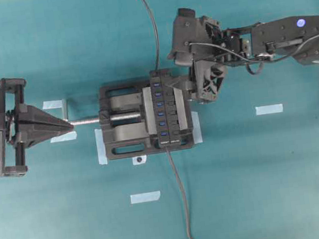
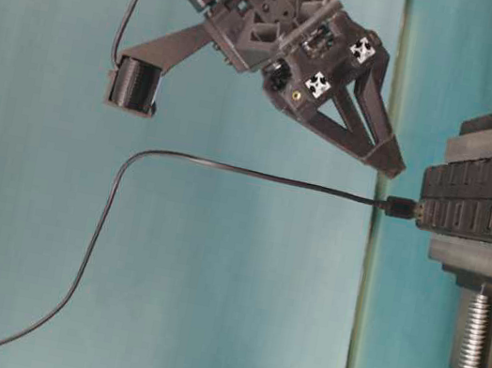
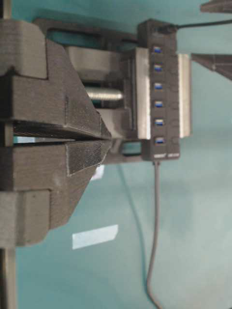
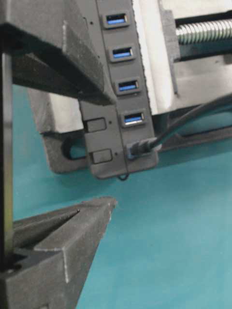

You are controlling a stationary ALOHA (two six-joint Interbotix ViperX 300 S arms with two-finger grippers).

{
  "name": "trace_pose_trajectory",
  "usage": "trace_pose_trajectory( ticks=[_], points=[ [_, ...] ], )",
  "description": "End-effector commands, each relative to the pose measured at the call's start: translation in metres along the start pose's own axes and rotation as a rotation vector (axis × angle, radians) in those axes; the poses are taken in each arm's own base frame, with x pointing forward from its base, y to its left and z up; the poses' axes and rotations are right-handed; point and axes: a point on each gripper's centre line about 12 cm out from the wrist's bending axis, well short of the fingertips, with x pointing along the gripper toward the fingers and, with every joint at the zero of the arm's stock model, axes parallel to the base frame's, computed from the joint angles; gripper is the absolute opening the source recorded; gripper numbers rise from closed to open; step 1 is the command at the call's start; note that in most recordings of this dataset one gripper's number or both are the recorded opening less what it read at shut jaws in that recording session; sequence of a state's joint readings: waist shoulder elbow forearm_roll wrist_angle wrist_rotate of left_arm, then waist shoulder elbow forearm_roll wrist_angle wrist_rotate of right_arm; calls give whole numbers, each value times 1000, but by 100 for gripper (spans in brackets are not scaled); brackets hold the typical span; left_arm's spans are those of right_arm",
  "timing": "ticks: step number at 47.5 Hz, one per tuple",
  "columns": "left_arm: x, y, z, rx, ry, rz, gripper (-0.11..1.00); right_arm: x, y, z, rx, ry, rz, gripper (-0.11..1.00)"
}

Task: Insert the USB into the center port of the fixed hub
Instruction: 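Lower the open right gripper over the black USB cable at the hub, then close the right gripper on the USB plug near the hub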

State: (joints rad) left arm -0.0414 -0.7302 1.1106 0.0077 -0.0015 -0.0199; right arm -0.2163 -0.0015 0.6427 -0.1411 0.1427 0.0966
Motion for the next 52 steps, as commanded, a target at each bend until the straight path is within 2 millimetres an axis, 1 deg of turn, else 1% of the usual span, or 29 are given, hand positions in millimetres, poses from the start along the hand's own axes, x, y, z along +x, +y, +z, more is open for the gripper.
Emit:
trace_pose_trajectory(
  ticks=[1,26,52],
  points=[
    [0,0,13,0,-38,-1,0,-3,-1,15,5,-44,-2,80],
    [0,0,12,0,-37,-1,0,15,-3,27,5,-73,-1,80],
    [0,-1,12,1,-37,-2,0,16,-3,27,6,-70,-1,78]
  ],
)
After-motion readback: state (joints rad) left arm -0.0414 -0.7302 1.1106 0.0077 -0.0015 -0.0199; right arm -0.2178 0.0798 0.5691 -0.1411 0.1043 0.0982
